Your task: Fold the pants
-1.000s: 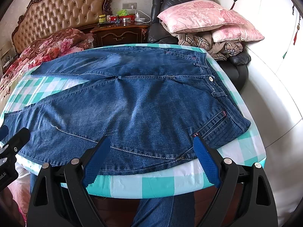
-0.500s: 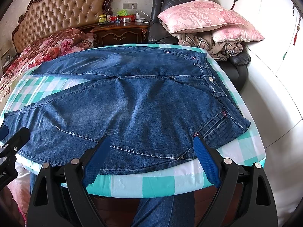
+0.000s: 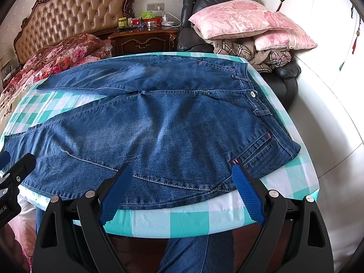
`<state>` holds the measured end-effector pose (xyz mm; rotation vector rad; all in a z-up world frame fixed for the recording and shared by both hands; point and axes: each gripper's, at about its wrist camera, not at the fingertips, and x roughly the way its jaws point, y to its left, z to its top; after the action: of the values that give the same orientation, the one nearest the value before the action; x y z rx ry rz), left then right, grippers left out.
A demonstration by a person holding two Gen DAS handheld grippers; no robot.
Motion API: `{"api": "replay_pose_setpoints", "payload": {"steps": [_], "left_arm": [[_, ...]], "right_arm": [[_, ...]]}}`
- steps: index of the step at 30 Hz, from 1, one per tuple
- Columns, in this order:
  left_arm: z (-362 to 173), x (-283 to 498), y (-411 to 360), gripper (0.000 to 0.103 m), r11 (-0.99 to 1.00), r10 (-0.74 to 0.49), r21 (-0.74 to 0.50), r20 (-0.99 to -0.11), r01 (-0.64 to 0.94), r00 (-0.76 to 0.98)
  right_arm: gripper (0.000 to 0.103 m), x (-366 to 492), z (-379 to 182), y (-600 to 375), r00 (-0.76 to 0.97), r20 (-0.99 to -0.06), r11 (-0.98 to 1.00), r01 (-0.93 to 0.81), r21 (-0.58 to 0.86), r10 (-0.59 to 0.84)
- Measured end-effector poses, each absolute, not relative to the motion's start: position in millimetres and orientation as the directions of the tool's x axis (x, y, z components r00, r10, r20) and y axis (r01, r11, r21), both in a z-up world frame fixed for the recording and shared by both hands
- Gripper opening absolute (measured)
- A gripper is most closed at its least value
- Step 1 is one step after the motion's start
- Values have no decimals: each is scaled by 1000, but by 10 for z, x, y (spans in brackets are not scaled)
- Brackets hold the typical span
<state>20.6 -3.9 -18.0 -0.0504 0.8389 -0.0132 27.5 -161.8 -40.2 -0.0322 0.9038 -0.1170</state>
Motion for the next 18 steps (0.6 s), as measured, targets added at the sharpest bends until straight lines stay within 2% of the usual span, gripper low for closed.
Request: {"api": "replay_pose_setpoints", "payload": {"steps": [12,18], "left_arm": [[-248,225,-27,101,998,-35,-56,-753,-11,657],[-293,264,-2,101,998,-33,-57,-762,-16,647]], "right_arm": [[86,346,-452,-1737,598,-794,993,99,-66,-112],[86,696,-379,-2068,596,-794,991,122,-56,-119]]}}
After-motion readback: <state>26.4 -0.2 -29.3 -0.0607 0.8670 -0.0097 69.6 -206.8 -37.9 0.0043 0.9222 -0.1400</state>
